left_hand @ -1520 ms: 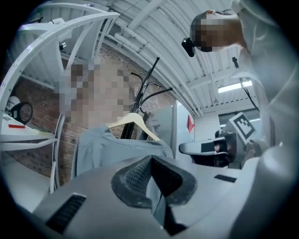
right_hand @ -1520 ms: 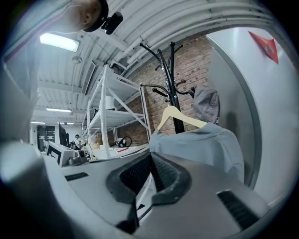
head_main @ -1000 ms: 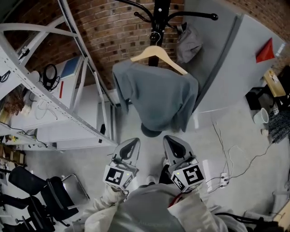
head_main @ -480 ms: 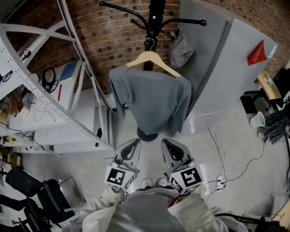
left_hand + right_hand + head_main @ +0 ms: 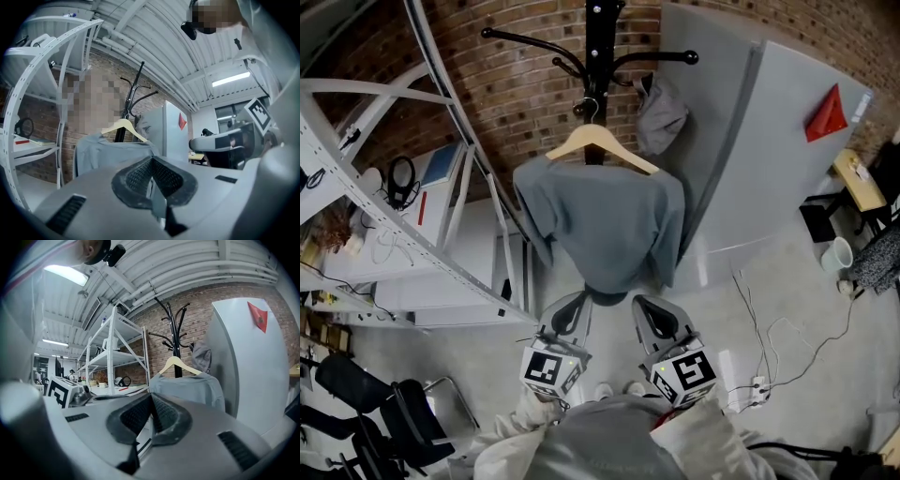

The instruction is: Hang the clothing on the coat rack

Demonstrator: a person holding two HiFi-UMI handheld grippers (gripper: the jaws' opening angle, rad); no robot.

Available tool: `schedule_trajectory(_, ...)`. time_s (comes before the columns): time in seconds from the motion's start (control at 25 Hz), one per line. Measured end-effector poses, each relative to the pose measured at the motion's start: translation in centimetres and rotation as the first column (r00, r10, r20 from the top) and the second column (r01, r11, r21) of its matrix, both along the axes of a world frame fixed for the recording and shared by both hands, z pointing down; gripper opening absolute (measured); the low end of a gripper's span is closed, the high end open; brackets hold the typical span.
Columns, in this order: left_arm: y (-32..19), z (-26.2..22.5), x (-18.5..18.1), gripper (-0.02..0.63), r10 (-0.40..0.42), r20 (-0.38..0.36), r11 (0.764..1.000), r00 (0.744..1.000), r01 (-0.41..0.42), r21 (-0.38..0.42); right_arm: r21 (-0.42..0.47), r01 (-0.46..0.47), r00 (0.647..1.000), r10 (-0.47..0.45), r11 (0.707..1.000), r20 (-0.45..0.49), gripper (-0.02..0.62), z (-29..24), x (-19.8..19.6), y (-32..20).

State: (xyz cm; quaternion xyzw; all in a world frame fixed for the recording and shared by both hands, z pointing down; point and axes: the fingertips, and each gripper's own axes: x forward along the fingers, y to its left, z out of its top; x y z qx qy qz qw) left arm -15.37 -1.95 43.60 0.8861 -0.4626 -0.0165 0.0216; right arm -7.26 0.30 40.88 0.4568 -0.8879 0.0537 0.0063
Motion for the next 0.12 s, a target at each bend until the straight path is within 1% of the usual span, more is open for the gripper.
schedule_trajectory(0.12,-0.77,-0.35,1.09,0.008,-0.004,-0.007,1.0,1.0,0.004,-0.006,0.0,0.009,1.0,-0.009,1.0,0.0,0.025,-0.16,0.74,-0.65)
